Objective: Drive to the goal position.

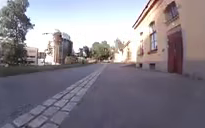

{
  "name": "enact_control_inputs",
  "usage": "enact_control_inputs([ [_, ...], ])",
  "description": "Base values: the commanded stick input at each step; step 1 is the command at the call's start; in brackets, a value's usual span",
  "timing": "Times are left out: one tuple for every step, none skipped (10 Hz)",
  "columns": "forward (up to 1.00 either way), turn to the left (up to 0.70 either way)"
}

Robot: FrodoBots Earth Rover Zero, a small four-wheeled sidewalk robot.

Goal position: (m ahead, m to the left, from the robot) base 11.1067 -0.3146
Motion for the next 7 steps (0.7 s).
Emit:
enact_control_inputs([
  [0.5, 0.0],
  [0.5, 0.0],
  [0.5, 0.0],
  [0.5, 0.0],
  [0.5, 0.0],
  [0.5, 0.0],
  [0.5, 0.0],
])
